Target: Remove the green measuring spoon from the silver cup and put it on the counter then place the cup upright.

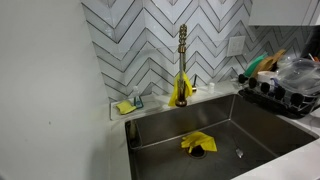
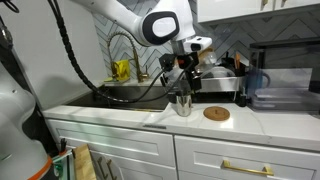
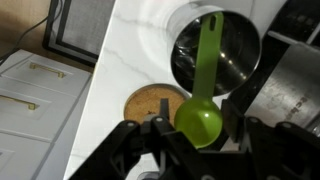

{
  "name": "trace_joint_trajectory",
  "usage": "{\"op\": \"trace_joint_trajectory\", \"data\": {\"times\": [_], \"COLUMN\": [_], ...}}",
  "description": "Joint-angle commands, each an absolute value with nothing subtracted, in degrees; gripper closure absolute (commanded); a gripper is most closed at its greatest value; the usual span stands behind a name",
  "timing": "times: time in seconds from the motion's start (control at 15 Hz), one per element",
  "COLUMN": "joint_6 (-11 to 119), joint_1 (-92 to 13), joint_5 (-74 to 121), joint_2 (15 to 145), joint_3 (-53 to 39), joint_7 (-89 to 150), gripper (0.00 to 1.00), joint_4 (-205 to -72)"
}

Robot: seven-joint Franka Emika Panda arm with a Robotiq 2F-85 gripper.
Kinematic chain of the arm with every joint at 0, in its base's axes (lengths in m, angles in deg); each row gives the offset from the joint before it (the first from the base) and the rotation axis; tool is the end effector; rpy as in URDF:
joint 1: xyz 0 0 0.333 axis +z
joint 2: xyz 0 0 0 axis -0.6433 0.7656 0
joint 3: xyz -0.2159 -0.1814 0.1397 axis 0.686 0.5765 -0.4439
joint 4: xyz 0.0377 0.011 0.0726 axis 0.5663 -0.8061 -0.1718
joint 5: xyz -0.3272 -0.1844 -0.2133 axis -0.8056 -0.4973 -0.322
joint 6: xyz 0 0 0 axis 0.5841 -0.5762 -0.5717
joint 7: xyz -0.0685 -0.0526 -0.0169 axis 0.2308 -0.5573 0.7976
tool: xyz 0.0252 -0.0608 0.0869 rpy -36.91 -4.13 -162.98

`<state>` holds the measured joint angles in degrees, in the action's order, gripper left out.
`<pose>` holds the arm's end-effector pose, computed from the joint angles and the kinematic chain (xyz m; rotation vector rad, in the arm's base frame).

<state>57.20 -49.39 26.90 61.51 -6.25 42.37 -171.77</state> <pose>0.5630 -0.1421 0.3986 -2.9924 0.8357 -0.3779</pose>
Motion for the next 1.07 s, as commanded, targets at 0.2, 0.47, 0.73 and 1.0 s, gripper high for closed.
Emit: {"op": "trace_joint_trajectory", "data": {"times": [0.2,0.47,0.73,1.0], "joint_6": [57.1,57.1,57.0,57.0], "joint_1": [-48.7,-48.7,-48.7,-48.7], "joint_5": [26.7,26.5,26.2,26.0], "joint_2": [61.5,61.3,61.2,61.2], "joint_3": [-5.5,-5.5,-5.5,-5.5], "joint_7": [43.3,43.5,44.1,44.9], "gripper": [0.47,0.50,0.57,0.62], "joint_4": [-171.6,-171.6,-171.6,-171.4]}}
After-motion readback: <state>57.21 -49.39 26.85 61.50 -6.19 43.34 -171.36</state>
